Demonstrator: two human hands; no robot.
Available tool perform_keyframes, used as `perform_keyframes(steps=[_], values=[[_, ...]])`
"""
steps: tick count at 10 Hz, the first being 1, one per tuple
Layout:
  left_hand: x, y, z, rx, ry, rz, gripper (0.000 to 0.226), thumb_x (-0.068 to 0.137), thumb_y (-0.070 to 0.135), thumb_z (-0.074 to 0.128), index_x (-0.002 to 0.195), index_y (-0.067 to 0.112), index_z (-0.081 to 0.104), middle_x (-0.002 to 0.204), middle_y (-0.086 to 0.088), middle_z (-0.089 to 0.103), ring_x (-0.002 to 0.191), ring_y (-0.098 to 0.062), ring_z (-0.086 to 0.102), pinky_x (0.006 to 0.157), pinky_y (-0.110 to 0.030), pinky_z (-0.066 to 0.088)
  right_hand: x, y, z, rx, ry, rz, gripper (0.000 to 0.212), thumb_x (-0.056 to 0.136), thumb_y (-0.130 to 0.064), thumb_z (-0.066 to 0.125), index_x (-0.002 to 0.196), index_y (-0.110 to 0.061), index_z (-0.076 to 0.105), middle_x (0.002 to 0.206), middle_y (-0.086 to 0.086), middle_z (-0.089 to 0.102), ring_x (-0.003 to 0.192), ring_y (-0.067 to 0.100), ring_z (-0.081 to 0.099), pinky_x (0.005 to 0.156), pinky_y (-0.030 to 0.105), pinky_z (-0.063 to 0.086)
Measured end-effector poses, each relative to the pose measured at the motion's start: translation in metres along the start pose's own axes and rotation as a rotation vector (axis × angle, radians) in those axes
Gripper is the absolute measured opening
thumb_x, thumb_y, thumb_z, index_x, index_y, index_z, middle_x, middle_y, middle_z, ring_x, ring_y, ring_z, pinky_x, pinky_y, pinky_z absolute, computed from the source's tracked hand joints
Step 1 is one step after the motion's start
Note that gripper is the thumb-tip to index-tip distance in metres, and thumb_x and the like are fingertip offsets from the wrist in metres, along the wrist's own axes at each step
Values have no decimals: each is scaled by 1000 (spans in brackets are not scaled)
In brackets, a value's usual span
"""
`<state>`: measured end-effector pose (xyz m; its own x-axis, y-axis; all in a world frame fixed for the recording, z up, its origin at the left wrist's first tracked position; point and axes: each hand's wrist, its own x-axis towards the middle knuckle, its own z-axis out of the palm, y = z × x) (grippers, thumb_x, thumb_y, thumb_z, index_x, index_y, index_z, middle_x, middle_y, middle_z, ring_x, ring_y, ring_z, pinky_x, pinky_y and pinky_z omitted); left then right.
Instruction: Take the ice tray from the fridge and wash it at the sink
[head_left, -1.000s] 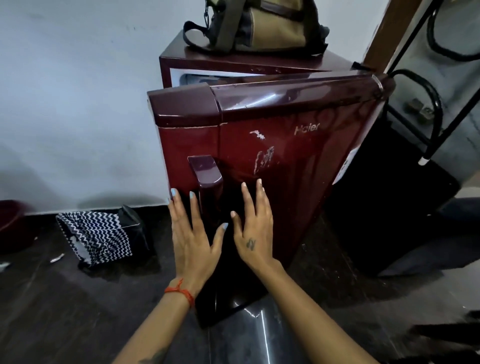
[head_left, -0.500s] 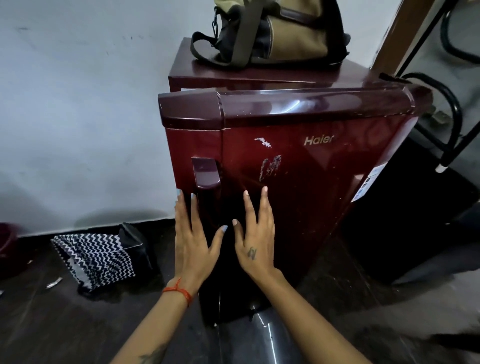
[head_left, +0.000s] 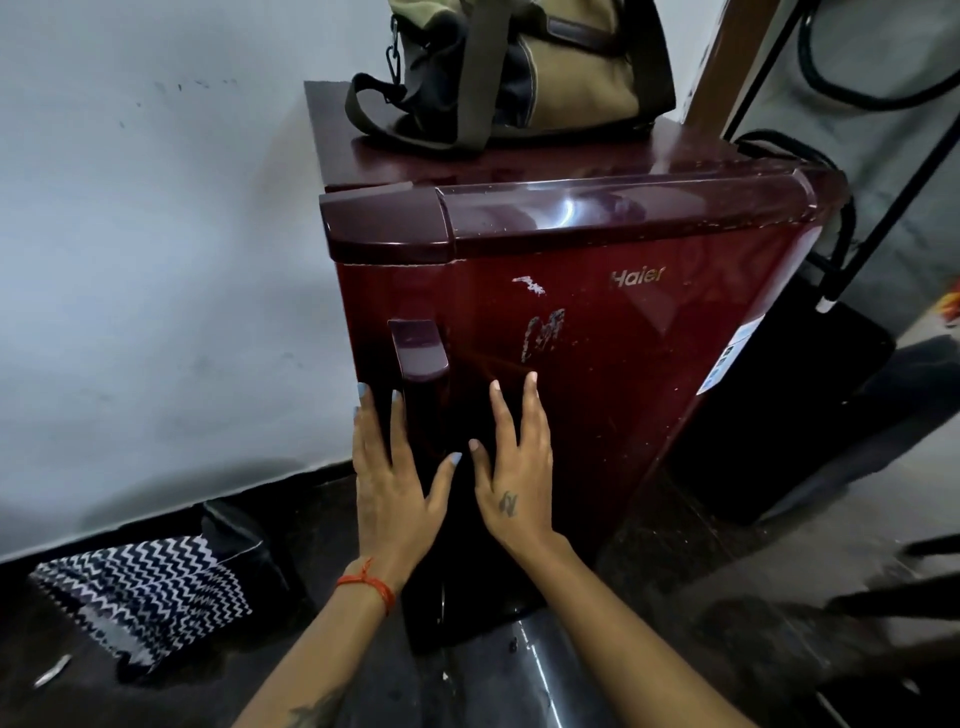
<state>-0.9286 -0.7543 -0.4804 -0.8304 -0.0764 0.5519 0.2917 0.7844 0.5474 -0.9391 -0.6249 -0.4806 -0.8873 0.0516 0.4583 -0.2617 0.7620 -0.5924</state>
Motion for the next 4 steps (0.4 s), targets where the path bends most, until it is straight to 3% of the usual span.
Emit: perform_keyframes(steps=[2,3,4], values=[[-1,-4,-2,-32,-28,29,81,90,62,31,151,23,-5,158,-7,-11,145,-33,5,112,-42,15,-2,-8,-3,-30,6,43,58,99,-34,45,150,-25,18,159,4,-5,146,23,9,114,52,25],[-2,3,-6,-125,36,38,87,89,51,44,150,24,-12,157,1,-17,147,-29,-1,116,-46,15,-6,-12,-13,-26,48,56,56,99,-36,42,149,-24,20,159,4,6,145,21,13,113,53,25],[-5,13,-4,-117,137,179,85,92,35,48,149,20,-14,157,1,-19,147,-26,-8,119,-45,2,-14,-12,-18,4,141,52,53,99,-33,43,148,-23,24,158,4,15,143,19,20,112,52,28]])
